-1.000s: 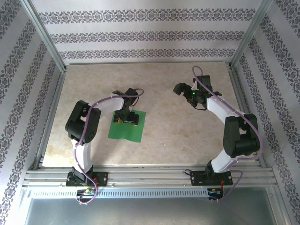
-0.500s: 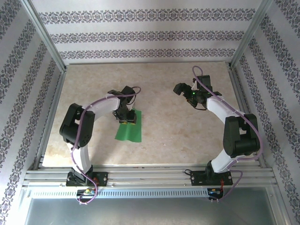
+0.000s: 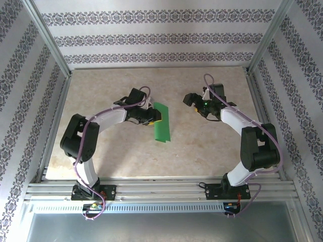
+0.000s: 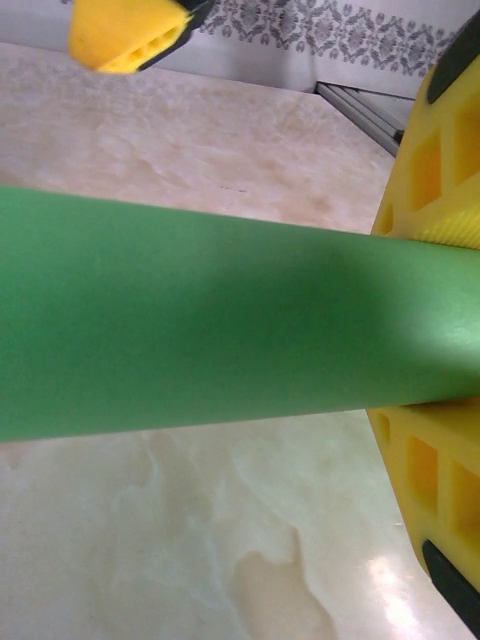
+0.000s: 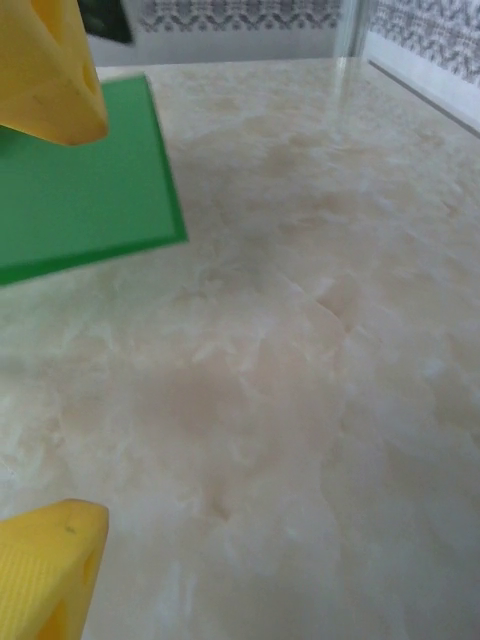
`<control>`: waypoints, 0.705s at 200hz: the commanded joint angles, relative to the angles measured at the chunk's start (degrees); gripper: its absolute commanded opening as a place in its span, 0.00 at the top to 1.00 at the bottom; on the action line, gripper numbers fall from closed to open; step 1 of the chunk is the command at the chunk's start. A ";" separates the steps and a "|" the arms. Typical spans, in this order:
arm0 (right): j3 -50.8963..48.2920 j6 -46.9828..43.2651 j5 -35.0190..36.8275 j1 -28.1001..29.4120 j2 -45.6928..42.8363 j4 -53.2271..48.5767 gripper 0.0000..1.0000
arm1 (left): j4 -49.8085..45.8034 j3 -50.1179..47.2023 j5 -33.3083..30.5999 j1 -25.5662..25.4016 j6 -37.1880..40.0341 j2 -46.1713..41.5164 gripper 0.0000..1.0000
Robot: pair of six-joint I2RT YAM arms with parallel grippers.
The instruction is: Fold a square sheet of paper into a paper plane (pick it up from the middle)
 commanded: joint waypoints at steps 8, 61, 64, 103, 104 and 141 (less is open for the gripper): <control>-1.64 -1.53 -5.47 2.22 -0.66 2.95 0.15 | 6.01 -0.08 -0.89 0.70 -3.51 4.32 0.62; 0.11 -2.06 -11.94 7.62 4.95 2.52 0.51 | 2.38 0.84 -2.73 2.05 0.05 8.00 0.62; 0.16 -2.01 -12.07 7.79 5.33 2.53 0.52 | 1.96 0.94 -2.75 2.19 0.37 8.09 0.62; 3.77 -3.18 -14.40 11.83 11.02 -0.76 0.57 | -2.02 2.13 -2.64 3.11 2.88 9.66 0.62; 3.87 -3.20 -14.40 11.92 11.17 -0.82 0.57 | -2.05 2.13 -2.60 3.16 2.89 9.72 0.62; 7.25 -2.97 -13.40 14.19 16.20 -2.23 0.71 | -3.82 3.40 -2.57 3.17 3.81 11.00 0.61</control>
